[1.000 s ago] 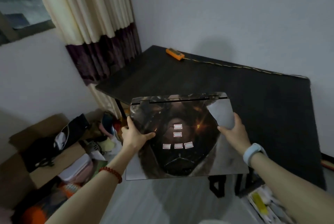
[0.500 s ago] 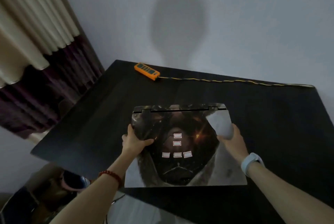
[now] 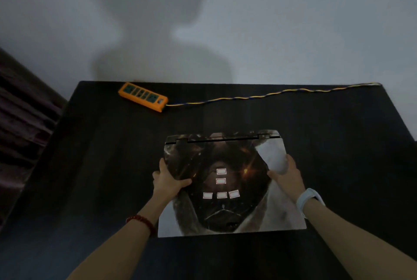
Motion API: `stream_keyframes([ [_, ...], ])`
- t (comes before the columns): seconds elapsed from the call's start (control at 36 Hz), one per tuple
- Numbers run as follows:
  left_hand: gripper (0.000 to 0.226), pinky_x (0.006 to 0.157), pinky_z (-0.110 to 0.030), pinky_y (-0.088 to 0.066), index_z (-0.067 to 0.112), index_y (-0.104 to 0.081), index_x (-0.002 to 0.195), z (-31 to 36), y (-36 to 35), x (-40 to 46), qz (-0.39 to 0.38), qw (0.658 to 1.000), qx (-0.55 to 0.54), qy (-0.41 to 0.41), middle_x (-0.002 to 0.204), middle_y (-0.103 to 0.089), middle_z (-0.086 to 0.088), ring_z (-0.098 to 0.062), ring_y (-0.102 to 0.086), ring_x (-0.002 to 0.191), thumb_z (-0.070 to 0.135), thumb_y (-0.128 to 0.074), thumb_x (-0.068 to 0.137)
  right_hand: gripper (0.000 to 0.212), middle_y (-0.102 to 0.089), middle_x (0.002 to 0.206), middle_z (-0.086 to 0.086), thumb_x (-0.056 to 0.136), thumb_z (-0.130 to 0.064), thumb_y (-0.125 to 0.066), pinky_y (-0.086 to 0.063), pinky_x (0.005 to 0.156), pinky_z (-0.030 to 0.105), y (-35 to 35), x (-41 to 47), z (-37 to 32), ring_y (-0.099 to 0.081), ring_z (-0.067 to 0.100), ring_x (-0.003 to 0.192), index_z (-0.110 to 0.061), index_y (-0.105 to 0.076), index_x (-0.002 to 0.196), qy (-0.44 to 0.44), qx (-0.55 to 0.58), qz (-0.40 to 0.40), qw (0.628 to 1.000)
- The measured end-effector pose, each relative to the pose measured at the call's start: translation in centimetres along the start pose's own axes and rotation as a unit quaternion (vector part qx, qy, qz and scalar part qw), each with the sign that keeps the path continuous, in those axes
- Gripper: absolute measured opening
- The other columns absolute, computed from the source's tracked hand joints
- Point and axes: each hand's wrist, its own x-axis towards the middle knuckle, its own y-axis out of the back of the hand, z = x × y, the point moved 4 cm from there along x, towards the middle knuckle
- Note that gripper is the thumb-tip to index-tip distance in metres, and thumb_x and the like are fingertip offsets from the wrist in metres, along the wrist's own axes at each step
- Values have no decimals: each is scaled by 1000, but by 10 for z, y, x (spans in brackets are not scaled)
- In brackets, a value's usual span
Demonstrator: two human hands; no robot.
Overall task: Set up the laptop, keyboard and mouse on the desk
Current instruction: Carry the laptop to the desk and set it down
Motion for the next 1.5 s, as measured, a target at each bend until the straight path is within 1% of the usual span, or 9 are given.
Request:
stream_keyframes([
  [0.14, 112, 104, -55, -31, 32, -7, 141, 12, 3, 26, -10, 1000, 27, -10, 142, -25, -16, -37, -29, 128, 27, -83, 59, 85, -27, 148, 17, 79, -19, -68, -29, 109, 55, -6, 16, -10, -29, 38, 135, -21, -14, 145, -15, 0, 12, 1000],
  [0.28, 108, 104, -54, -28, 25, -6, 143, 21, 10, 38, 11, 992, 123, -2, 141, -31, -20, -41, -25, 129, 40, -79, 64, 84, -30, 145, 19, 80, -22, -67, -30, 107, 57, -7, 25, -20, -30, 40, 133, -21, -14, 145, -17, -30, 27, 999],
  [0.72, 109, 106, -52, -28, 19, -4, 144, 15, -4, 23, 26, 990, 141, -9, 141, -29, -21, -41, -24, 129, 42, -77, 66, 83, -30, 144, 22, 83, -27, -65, -31, 106, 53, -7, 19, -10, -31, 41, 132, -19, -12, 146, -15, -75, 45, 996],
  [1.0, 121, 107, -55, -21, 25, 11, 143, 3, -18, 15, 27, 990, 140, 2, 149, -14, -16, -41, -17, 133, 48, -76, 63, 77, -33, 143, 20, 86, -31, -60, -29, 106, 47, -12, 8, -5, -31, 40, 131, -14, -12, 145, 9, -142, 62, 988],
  [1.11, 120, 107, -58, -20, 28, 15, 142, -5, -22, 15, 21, 992, 120, -10, 152, -6, -13, -40, -12, 135, 49, -75, 65, 77, -21, 149, 21, 91, -31, -53, -25, 109, 49, -17, 1, -3, -23, 41, 135, -11, -3, 146, 23, -166, 62, 984],
  [1.28, 117, 108, -56, -22, 25, 21, 141, -4, -21, 13, -4, 981, 193, -22, 152, -1, -12, -39, -11, 136, 62, -64, 69, 69, 4, 155, 19, 95, -38, -38, -16, 114, 55, -22, -7, 0, -4, 36, 143, -11, 1, 146, 25, -279, 60, 958],
  [1.39, 93, 108, -58, -21, 31, 3, 143, 1, -13, -1, -6, 980, 189, -58, 153, -1, -12, -38, -10, 138, 52, -60, 78, 56, -1, 156, 15, 95, -38, -34, -8, 114, 56, -41, -21, -11, -1, 35, 143, -17, -17, 144, 123, -332, 61, 933],
  [1.44, 77, 108, -57, -20, 32, -12, 142, -2, -8, -18, 7, 982, 152, -108, 153, -4, -9, -36, -10, 138, 43, -59, 81, 49, -14, 155, 10, 95, -35, -35, -8, 115, 54, -58, -35, -20, -8, 31, 144, -19, -27, 141, 181, -326, 54, 926],
  [1.5, 63, 108, -55, -22, 31, -26, 140, -12, 2, -39, 28, 985, 108, -134, 154, -10, -6, -32, -13, 139, 40, -56, 85, 42, -33, 148, 8, 94, -31, -39, -18, 114, 49, -77, -53, -32, -22, 25, 140, -20, -40, 135, 253, -314, 48, 914],
])
